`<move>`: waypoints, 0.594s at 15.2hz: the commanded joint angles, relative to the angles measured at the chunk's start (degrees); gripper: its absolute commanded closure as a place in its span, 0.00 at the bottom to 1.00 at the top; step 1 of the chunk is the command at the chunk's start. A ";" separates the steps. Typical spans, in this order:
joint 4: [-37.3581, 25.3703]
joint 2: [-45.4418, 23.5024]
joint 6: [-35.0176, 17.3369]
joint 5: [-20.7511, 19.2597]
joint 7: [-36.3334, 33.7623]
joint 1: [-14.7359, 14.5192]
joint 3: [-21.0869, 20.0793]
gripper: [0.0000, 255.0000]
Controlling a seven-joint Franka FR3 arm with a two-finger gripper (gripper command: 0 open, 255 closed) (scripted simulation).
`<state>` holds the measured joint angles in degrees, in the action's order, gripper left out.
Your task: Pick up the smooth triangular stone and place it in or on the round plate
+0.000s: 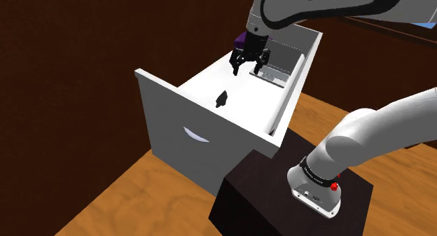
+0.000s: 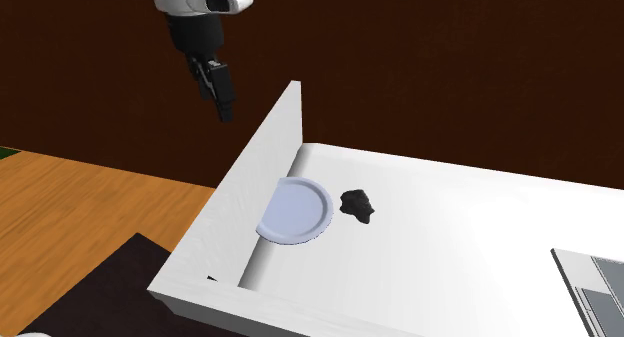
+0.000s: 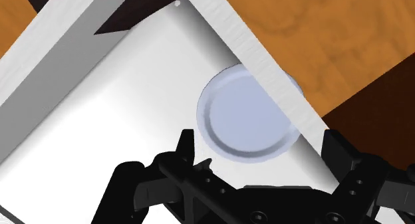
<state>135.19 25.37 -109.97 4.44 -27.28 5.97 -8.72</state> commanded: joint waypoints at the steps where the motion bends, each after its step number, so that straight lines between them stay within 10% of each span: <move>1: -1.14 -4.27 -3.01 -0.57 -3.05 1.16 -0.57 0.00; 9: -7.90 -21.32 -12.29 -4.23 -15.71 4.52 -1.57 0.00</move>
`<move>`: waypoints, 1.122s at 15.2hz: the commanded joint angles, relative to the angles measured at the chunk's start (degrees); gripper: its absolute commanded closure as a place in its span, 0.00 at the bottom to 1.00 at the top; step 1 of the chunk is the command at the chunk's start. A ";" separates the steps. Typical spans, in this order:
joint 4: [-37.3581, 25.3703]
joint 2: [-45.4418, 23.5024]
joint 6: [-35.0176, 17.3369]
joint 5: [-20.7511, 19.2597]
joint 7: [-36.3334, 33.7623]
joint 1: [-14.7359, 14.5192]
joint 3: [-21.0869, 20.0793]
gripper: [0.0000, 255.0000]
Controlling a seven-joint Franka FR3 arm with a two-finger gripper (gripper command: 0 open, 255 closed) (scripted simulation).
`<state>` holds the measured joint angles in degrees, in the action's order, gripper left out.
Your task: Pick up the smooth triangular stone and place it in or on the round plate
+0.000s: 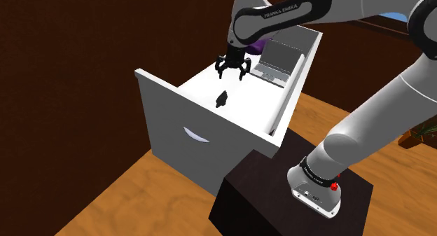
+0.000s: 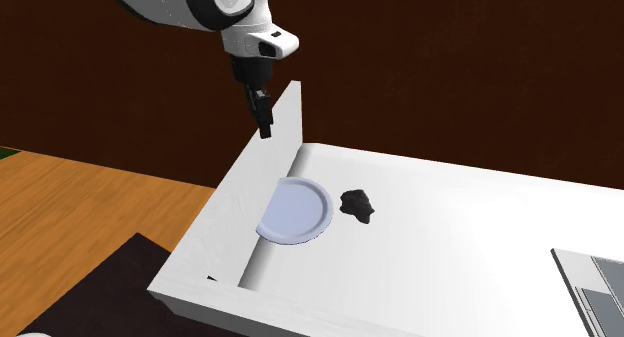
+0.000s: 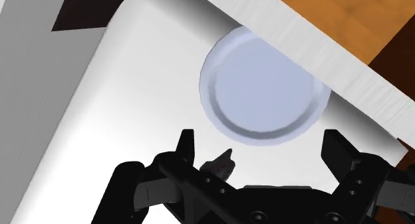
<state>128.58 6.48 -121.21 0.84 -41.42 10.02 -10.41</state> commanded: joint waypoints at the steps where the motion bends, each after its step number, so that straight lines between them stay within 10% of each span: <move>1: -2.38 -4.55 -1.92 -1.19 -3.13 0.77 0.21 0.00; 17: -25.46 -36.53 -8.76 -5.64 -23.09 2.67 6.99 0.00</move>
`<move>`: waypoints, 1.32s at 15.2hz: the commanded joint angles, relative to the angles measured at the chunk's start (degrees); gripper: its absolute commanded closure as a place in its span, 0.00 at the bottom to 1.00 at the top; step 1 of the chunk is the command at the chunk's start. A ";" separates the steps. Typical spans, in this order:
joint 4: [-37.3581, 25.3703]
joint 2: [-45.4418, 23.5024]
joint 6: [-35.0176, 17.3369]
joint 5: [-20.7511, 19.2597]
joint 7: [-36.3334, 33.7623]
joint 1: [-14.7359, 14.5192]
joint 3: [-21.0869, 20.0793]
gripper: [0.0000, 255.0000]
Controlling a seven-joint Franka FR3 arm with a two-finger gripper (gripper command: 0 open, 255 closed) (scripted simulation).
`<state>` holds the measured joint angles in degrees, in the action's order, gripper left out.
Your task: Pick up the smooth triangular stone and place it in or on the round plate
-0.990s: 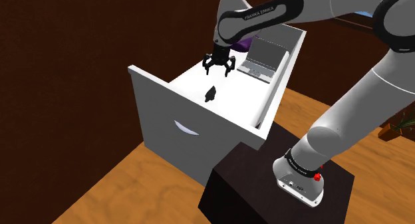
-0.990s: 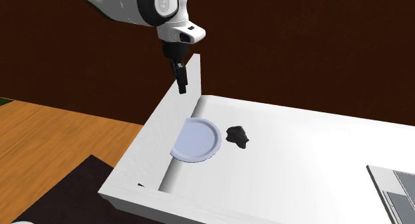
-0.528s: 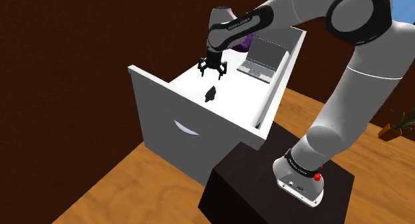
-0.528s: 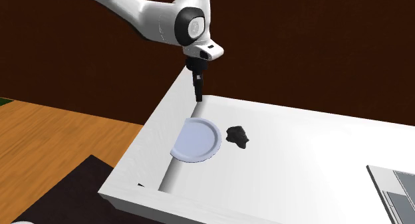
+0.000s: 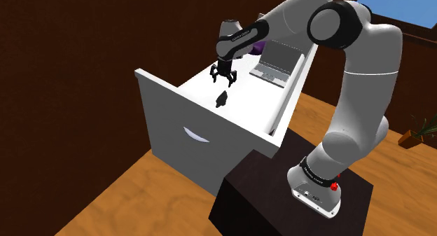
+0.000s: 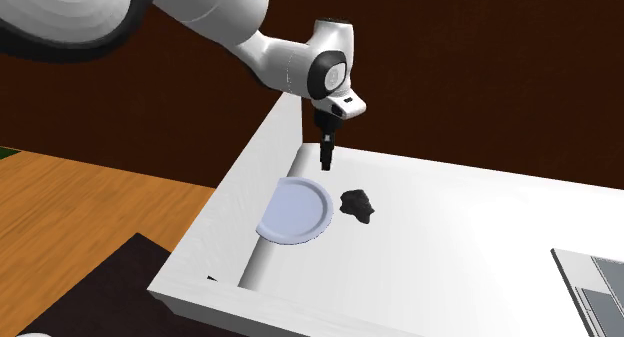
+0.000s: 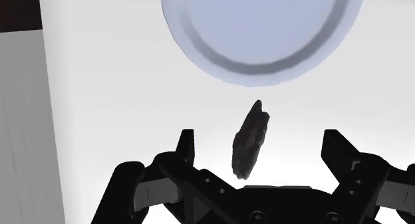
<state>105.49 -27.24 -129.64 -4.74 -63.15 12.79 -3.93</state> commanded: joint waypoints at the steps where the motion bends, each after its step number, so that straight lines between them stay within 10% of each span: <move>1: -4.12 -4.72 -0.38 0.06 -2.28 0.05 1.03 0.00; 9: -19.54 -19.99 0.60 2.09 -8.91 2.05 4.68 0.00; 20: -20.32 -24.17 -2.79 2.08 -9.03 2.22 4.78 0.00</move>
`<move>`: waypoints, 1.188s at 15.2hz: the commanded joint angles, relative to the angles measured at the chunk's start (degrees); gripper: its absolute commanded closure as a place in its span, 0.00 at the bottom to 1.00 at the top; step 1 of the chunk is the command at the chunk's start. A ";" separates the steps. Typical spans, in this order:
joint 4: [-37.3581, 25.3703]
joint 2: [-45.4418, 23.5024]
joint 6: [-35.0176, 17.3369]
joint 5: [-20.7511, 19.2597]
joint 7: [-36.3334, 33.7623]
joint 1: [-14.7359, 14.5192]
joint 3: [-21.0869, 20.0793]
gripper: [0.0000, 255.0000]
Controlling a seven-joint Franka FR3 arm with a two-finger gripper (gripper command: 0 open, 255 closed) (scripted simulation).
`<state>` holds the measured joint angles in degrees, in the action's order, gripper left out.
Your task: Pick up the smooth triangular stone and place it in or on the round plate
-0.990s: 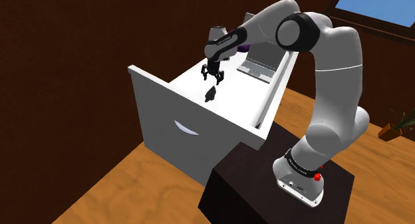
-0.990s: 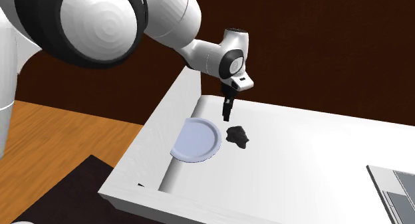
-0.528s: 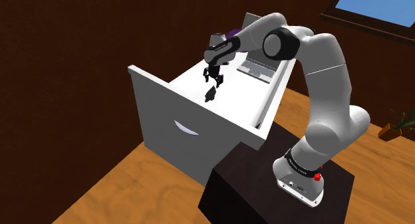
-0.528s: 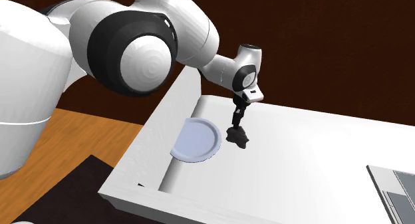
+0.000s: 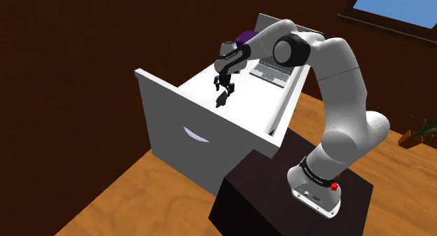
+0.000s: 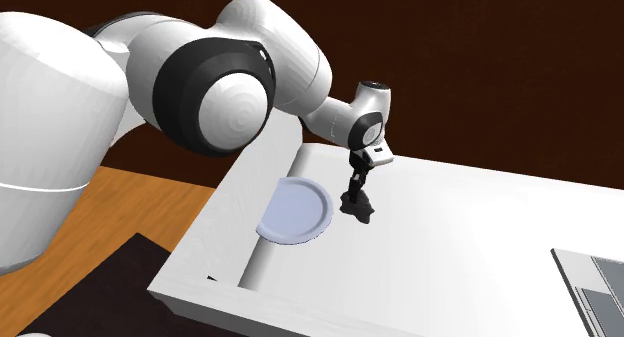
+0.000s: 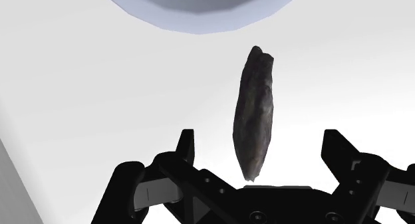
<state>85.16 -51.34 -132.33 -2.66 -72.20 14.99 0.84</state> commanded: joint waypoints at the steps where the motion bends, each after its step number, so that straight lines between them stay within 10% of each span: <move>1: 0.01 -0.06 -0.10 0.00 0.02 0.02 0.00 0.00; 5: 0.02 -0.06 -0.10 0.00 0.02 0.02 0.00 0.00; 6: 0.02 -0.06 -0.10 0.00 0.02 0.02 0.00 1.00; 18: 0.71 1.76 1.02 0.01 0.07 0.02 -0.01 1.00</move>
<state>85.69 -50.11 -131.65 -2.65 -72.06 15.08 0.84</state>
